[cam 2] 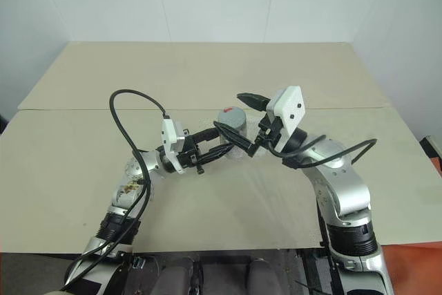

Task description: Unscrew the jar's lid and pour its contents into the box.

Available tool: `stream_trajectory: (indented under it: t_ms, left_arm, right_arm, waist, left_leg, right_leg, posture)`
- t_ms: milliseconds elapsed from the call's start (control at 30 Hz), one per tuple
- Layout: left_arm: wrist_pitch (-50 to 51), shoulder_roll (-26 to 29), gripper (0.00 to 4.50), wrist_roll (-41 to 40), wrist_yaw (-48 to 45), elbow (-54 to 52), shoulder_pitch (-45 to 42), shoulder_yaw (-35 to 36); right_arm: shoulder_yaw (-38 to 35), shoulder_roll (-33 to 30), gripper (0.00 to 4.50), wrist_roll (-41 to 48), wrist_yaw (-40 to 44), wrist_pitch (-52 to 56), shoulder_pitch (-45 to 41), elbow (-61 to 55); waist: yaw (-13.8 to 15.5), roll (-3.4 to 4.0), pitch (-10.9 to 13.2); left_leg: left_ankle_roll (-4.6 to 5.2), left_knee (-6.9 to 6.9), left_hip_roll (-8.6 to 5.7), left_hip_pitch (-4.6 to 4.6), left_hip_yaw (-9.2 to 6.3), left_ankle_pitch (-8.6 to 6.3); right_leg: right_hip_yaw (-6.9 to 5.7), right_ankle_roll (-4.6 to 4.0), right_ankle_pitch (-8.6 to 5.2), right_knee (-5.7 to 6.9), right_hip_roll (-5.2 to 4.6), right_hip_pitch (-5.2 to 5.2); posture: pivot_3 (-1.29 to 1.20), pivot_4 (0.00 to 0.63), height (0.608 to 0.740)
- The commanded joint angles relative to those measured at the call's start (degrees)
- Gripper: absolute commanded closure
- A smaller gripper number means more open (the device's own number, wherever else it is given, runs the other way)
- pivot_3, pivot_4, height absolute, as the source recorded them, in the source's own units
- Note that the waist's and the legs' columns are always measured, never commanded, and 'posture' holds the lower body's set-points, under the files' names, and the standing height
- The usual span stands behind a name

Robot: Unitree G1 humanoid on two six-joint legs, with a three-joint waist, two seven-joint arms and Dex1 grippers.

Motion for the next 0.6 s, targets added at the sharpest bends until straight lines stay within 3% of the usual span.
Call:
stream_trajectory:
  t_ms: [33, 600]
  left_arm:
    - [-2.04, 0.07, 2.61, -0.09, -0.07, -1.67, -0.60, 0.09]
    - [-2.17, 1.26, 2.61, -0.40, -0.30, -1.44, -0.41, 0.43]
  right_arm:
    - [-0.53, 0.16, 0.06, -0.68, 0.00, -2.20, -1.54, -0.14]
    - [-4.66, -3.45, 0.06, 1.81, 0.13, -0.96, 2.56, -3.25]
  waist:
    - [-0.02, 0.00, 0.00]
    - [0.02, 0.00, 0.00]
  left_leg:
    - [0.00, 0.00, 0.00, 0.00, 0.00, 0.00]
    - [0.00, 0.00, 0.00, -0.01, -0.01, 0.00]
  right_leg:
    - [0.00, 0.00, 0.00, 0.00, 0.00, 0.00]
    - [0.00, 0.00, 0.00, -0.02, -0.02, 0.00]
  posture:
    - [0.00, 0.150, 0.740]
    - [0.00, 0.150, 0.740]
